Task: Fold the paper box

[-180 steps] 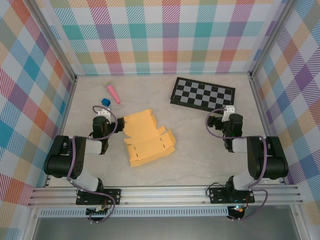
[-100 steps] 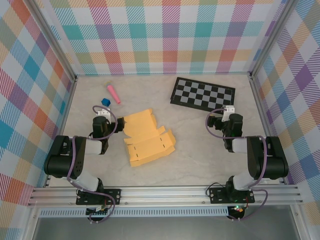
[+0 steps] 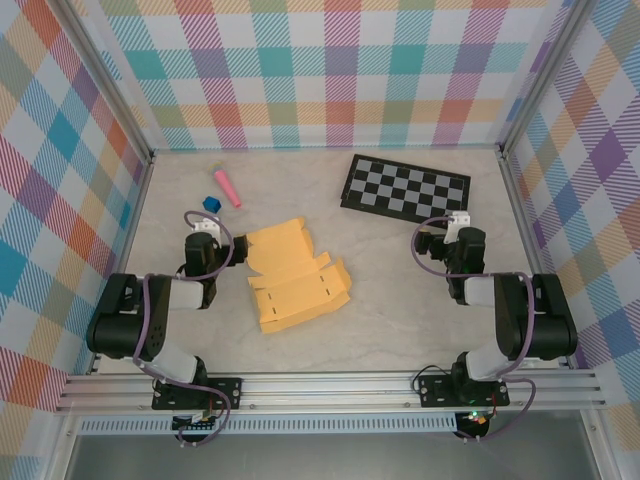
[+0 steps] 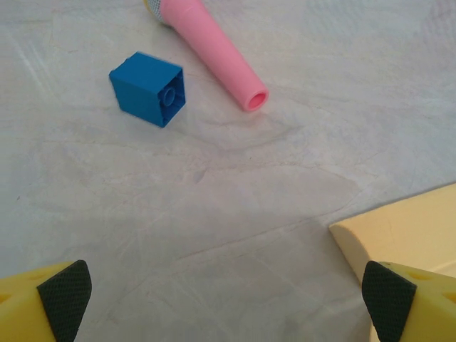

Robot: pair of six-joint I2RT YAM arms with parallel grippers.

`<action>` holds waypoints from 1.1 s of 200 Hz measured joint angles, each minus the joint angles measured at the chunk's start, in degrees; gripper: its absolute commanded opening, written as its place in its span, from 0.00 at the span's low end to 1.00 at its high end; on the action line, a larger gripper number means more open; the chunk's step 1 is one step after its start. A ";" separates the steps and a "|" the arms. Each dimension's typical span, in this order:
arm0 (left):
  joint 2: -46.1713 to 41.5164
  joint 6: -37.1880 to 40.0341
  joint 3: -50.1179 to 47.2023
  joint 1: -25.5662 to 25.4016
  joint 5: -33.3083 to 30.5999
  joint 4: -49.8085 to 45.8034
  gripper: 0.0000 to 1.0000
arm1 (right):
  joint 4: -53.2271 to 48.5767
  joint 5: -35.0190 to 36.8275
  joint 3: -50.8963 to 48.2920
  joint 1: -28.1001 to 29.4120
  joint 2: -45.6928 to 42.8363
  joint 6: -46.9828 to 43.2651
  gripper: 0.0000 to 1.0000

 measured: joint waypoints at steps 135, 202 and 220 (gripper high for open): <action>-24.90 -29.35 23.45 -0.87 -16.24 -56.33 1.00 | -74.88 -30.71 38.86 25.88 9.38 -7.08 0.68; -21.09 -31.12 26.12 -0.87 -13.79 -61.75 1.00 | -83.73 -27.78 52.96 31.39 24.33 -7.41 0.31; -20.44 -29.92 28.48 -0.87 -13.70 -61.94 1.00 | -85.13 -24.61 56.70 33.14 28.00 -8.35 0.13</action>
